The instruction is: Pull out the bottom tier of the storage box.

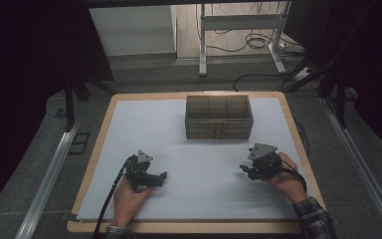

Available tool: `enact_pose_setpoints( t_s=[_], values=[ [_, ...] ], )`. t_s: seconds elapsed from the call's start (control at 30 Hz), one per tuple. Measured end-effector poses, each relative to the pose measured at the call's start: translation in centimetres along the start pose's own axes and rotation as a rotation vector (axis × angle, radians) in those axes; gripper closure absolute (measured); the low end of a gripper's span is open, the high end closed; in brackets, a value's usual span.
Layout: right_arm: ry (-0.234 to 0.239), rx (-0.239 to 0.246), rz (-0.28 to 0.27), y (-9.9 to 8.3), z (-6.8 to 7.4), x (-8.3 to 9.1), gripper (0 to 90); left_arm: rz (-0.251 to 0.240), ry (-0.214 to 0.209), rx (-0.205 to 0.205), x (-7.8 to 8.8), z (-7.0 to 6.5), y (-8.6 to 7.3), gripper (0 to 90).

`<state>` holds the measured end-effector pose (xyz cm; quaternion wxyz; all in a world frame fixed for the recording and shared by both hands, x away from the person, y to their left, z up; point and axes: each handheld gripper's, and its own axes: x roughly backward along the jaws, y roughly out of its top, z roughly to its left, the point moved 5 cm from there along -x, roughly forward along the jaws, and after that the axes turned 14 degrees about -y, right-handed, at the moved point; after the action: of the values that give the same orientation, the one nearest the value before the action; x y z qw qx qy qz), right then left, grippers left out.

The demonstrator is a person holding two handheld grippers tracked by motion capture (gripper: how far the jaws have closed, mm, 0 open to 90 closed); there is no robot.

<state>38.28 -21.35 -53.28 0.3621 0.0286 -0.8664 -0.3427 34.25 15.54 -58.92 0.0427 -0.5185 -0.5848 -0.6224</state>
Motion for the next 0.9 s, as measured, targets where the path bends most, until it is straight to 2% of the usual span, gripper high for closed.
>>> enact_pose_setpoints(
  t_s=[0.2, 0.33, 0.43, 0.7, 0.73, 0.8, 0.83, 0.87, 0.9],
  values=[
    [-0.025, 0.034, -0.006, 0.5, 0.1, -0.5, 31.2, 0.000, 0.000, 0.000, 0.0, 0.0, 0.0, 0.0],
    [-0.064, 0.074, -0.012, 1.0, 0.1, -1.0, 33.3, 0.000, 0.000, 0.000, 0.0, 0.0, 0.0, 0.0],
    [-0.073, 0.083, -0.015, 1.3, 0.2, -1.1, 34.3, 0.000, 0.000, 0.000, 0.0, 0.0, 0.0, 0.0],
    [-0.120, 0.147, -0.037, 2.2, 0.3, -1.9, 39.9, -0.001, 0.000, 0.001, 0.0, 0.0, 0.0, 0.0],
    [-0.127, 0.169, -0.047, 2.4, 0.4, -2.1, 41.7, 0.000, 0.000, 0.000, 0.0, 0.0, 0.0, 0.0],
    [-0.134, 0.180, -0.052, 2.5, 0.5, -2.2, 42.1, 0.000, 0.000, 0.000, 0.0, 0.0, 0.0, 0.0],
    [-0.160, 0.214, -0.068, 2.8, 0.6, -2.4, 43.2, -0.001, 0.000, 0.000, 0.0, 0.0, 0.0, 0.0],
    [-0.160, 0.214, -0.068, 2.8, 0.6, -2.4, 43.2, -0.001, 0.000, 0.000, 0.0, 0.0, 0.0, 0.0],
    [-0.180, 0.234, -0.075, 3.0, 0.7, -2.6, 43.5, -0.001, 0.000, 0.000, 0.0, 0.0, 0.0, 0.0]
  ],
)
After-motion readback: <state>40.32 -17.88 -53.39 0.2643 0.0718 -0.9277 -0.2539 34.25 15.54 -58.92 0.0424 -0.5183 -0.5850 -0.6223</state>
